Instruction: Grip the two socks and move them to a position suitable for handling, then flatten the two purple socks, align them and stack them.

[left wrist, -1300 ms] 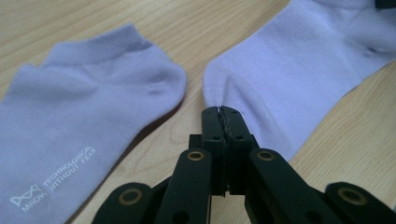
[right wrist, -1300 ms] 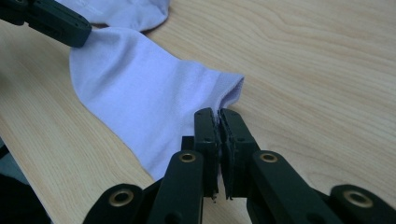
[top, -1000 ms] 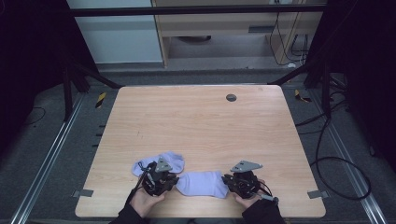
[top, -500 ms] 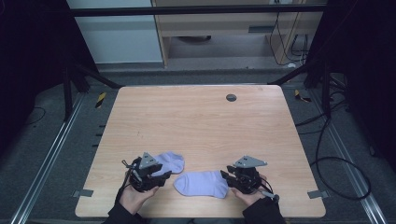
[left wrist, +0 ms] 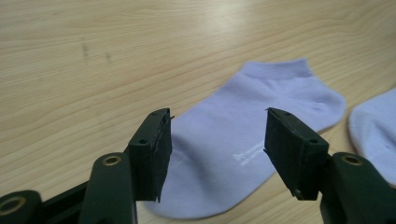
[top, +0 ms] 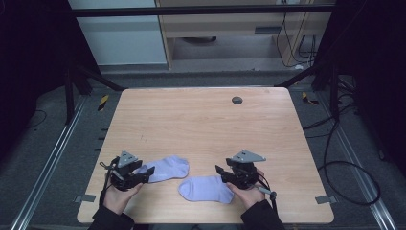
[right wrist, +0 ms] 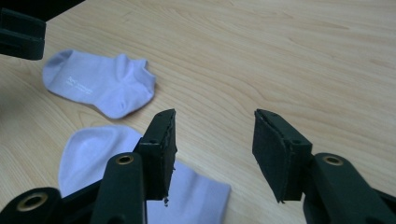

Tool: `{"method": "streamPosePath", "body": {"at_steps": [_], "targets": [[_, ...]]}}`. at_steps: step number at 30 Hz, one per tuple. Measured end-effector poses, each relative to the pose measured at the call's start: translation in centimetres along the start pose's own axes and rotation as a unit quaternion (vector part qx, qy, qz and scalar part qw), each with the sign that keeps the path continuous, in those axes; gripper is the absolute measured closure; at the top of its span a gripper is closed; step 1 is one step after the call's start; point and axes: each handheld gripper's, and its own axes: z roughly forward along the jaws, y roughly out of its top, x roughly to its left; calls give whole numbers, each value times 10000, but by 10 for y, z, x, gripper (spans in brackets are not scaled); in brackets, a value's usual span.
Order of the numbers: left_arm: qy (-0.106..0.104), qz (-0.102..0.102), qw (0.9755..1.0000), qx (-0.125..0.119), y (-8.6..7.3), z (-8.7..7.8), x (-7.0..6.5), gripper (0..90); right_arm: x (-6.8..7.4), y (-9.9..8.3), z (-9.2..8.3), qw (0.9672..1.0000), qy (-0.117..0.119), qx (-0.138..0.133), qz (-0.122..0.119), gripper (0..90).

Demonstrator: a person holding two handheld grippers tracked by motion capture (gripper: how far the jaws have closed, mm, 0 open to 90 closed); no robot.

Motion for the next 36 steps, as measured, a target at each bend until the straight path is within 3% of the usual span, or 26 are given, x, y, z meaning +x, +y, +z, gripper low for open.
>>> {"method": "streamPosePath", "body": {"at_steps": [9,17,36], "targets": [[285,-265,9992,20,-11,-7,29,393,18,16,23,9999,80,1,-100,465],[470,-386,9981,132,-16,-5,42,400,27,24,48,9998,73,111,-138,470],[386,-177,9979,495,-21,11,38,511,59,33,106,9974,157,648,-272,531]]}}
